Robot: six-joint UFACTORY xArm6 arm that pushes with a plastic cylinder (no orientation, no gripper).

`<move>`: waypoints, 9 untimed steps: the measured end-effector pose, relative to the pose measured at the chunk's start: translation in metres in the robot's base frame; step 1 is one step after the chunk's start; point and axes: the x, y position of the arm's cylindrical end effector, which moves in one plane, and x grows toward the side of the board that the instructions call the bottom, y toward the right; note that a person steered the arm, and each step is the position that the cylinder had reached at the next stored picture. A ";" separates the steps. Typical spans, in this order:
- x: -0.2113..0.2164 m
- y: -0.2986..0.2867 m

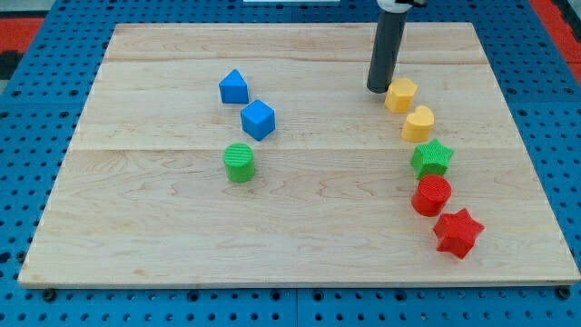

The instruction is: Point your arm at the left side of the blue triangle

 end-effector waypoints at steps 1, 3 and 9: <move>0.000 0.012; -0.039 0.006; 0.015 -0.306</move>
